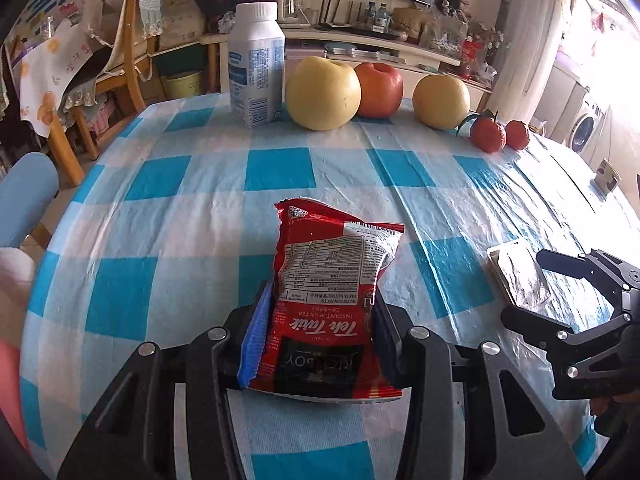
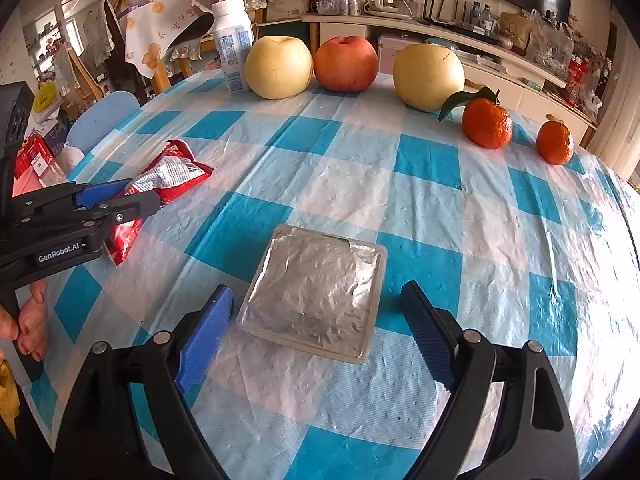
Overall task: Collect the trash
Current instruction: 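Carry the red wrapper and foil tray over the pink bucket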
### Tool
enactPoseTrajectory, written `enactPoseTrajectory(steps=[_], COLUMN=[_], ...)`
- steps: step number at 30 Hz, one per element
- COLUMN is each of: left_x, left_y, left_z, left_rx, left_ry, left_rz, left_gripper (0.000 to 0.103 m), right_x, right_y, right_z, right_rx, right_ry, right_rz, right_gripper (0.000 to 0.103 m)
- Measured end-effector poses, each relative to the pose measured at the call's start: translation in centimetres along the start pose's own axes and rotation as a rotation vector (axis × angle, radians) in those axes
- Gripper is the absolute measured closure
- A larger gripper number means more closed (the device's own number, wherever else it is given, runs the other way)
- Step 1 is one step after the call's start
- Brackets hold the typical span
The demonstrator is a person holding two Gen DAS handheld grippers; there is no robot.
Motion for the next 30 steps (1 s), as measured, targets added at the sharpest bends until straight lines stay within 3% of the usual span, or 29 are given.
enactPoseTrajectory(steps=[7,10,30], left_x=[-1.6,-2.3,-7.8], left_y=[-1.7,-2.3,-3.6], left_z=[-0.7,-1.2,-3.7], left_rx=[-0.037,-0.053,-0.058], left_ry=[0.049,0.064,0.2], left_rz=[0.008,0.011,0.112], left_gripper=[0.056,0.056,0.056], right_x=[0.2,0.0,-1.1], right_y=[0.0,0.1,-0.4], right_z=[-0.3,-0.2,-1.1], right_rx=[-0.029,-0.03,-0.071], right_ry=[-0.03,-0.032,-0.063], right_rz=[-0.002,0.013,0.049], right_gripper=[0.017,0.033,0.038])
Point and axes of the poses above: each gripper's, at about its wrist camera, not at the fingertips, and x roughly the way its jaws point, z to its right, y to its top, the point moved 6 cm from there along x, roughly the way its jaws point, and after that the axes turned 11 degrees about -x, right-handed, at the moved point
